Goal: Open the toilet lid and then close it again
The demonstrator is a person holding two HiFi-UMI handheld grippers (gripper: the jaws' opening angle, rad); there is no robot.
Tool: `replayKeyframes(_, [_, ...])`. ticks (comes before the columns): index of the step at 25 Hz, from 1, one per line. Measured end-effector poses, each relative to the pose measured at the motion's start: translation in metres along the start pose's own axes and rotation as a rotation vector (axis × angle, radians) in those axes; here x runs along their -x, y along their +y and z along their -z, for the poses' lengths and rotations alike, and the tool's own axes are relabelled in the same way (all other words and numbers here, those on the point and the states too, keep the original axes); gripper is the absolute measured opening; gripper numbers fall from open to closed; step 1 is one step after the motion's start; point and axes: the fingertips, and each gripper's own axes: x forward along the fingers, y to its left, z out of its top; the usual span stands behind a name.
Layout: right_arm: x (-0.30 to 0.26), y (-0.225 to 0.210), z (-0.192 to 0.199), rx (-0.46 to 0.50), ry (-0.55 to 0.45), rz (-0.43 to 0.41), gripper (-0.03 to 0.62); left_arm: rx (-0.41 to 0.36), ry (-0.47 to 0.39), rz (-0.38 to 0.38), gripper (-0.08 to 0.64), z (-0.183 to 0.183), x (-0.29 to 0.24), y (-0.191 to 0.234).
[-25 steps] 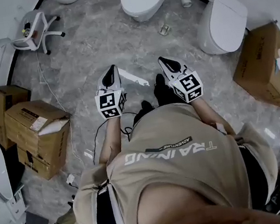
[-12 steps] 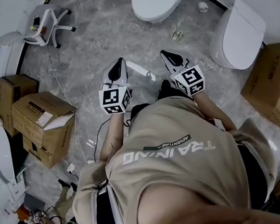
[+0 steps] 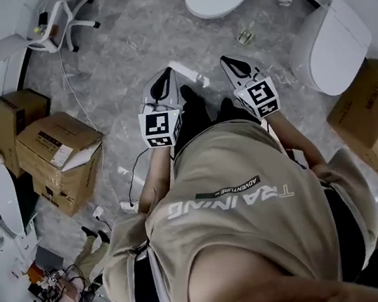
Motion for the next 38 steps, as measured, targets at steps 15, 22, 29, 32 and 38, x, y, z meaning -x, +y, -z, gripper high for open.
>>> replayKeyframes(15, [-0.101,-0.045,-0.083,-0.055,-0.028,0.27,0.014,-0.008,-0.082,0.172,0.005,-0.038,-0.076,0.148])
replayKeyframes(22, [-0.115,-0.043,-0.066,-0.168,0.02,0.326,0.014,0.01,-0.078,0.225,0.005,-0.037,-0.107,0.16])
replayKeyframes(29, [-0.137,-0.087,-0.066,-0.205,0.013,0.317,0.014,0.008,-0.034,0.252,0.005,-0.043,-0.152,0.155])
replayKeyframes(32, [-0.157,-0.114,-0.067,-0.217,0.007,0.305,0.014,-0.019,-0.011,0.229,0.005,-0.054,-0.178,0.168])
replayKeyframes(38, [-0.201,-0.164,-0.096,-0.252,-0.038,0.274,0.014,-0.047,0.0,0.21,0.005,-0.095,-0.237,0.204])
